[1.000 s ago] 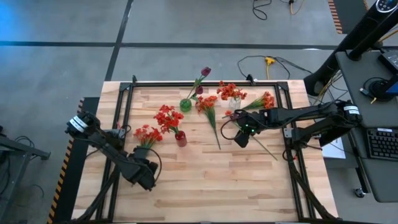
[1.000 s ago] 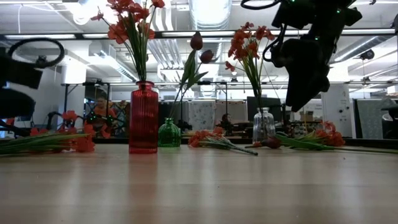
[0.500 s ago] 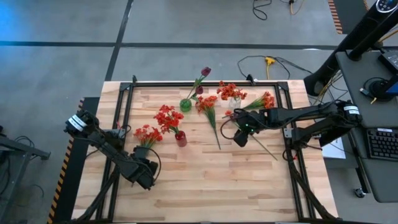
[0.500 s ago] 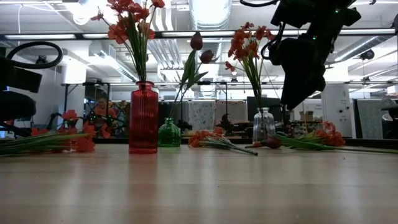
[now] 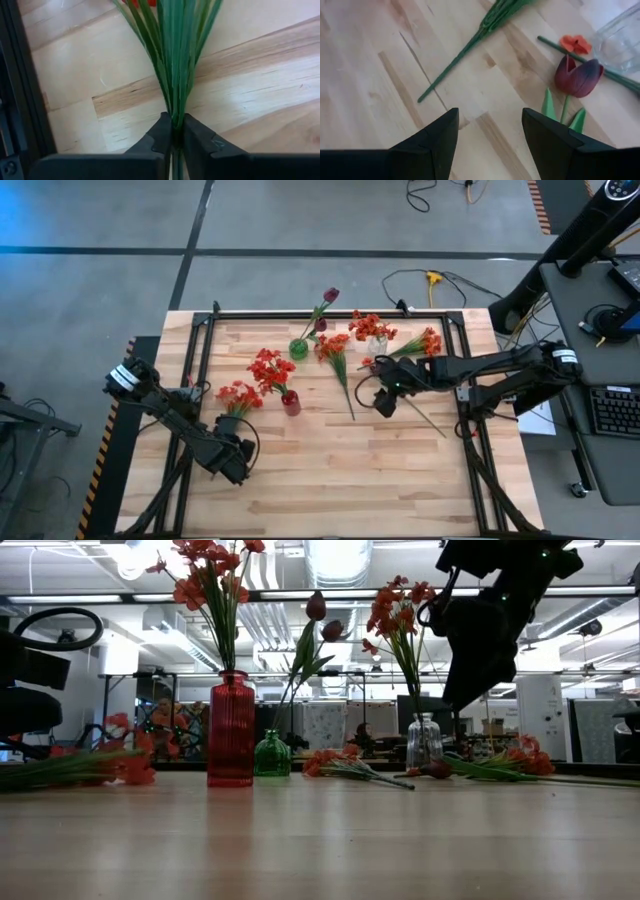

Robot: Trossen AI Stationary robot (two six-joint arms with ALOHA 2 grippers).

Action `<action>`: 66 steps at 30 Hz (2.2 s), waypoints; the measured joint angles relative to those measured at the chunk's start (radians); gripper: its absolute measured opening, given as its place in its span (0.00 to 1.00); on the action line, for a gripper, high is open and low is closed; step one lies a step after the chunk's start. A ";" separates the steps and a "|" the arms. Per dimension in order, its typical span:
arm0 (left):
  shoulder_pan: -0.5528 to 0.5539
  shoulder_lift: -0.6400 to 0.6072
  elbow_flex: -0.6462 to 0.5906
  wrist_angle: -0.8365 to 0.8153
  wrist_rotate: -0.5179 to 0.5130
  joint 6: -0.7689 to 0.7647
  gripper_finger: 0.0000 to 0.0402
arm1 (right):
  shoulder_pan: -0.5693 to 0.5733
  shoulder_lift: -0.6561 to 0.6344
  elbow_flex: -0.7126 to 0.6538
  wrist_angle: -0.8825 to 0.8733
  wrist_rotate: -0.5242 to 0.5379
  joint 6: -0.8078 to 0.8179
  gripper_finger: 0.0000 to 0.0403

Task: Sort flowers into vase by color
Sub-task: Put the red flowers into the red vase

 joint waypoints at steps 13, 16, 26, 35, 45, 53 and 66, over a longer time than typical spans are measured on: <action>-0.011 -0.003 0.016 -0.021 -0.026 0.016 0.01 | 0.124 0.000 -0.014 0.097 0.017 0.002 0.52; -0.022 -0.008 0.050 -0.071 -0.034 0.026 0.00 | 0.145 0.000 -0.014 0.120 0.024 0.002 0.52; -0.106 -0.040 0.207 -0.123 0.050 0.209 0.00 | 0.173 0.000 -0.014 0.133 0.042 0.002 0.52; -0.217 -0.041 0.420 -0.127 -0.083 0.454 0.00 | 0.173 0.000 -0.014 0.136 0.043 -0.003 0.52; -0.324 -0.043 0.522 -0.064 -0.639 0.654 0.00 | 0.237 0.000 -0.014 0.211 0.042 -0.062 0.52; -0.311 -0.043 0.481 0.255 -0.861 1.079 0.00 | 0.304 0.000 -0.014 0.307 0.041 -0.128 0.52; -0.299 -0.041 0.475 0.693 -0.928 1.667 0.00 | 0.388 0.000 -0.014 0.467 0.041 -0.266 0.52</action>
